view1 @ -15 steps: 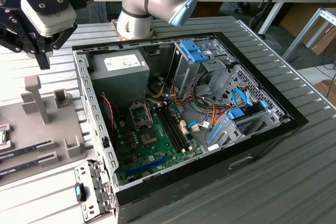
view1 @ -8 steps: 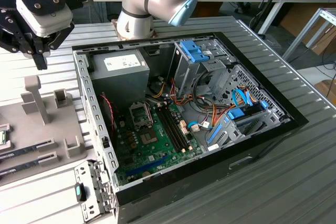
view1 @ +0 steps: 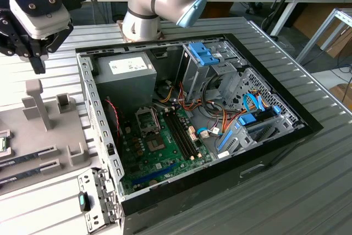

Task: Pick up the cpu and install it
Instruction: 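Reach for the cpu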

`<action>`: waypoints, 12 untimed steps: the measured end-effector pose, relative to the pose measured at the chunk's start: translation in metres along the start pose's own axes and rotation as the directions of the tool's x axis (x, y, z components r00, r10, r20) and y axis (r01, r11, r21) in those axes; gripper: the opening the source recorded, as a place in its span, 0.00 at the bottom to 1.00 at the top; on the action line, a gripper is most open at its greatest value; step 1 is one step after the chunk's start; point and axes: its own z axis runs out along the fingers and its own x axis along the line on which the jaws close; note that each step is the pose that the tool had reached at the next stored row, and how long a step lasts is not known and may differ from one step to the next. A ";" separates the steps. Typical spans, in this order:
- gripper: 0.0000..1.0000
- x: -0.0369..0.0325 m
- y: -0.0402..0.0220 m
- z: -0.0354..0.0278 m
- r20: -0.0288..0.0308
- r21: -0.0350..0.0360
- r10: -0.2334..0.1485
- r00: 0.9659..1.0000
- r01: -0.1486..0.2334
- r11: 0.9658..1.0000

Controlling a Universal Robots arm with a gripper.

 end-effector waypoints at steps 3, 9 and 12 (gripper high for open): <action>0.11 0.0021 -0.0002 0.0000 0.000 0.000 0.000 1.000 0.000 1.000; 0.11 0.0071 -0.0006 -0.0001 0.000 0.000 0.000 1.000 0.000 1.000; 0.11 0.0102 -0.0008 -0.0001 0.000 0.000 0.000 1.000 0.000 1.000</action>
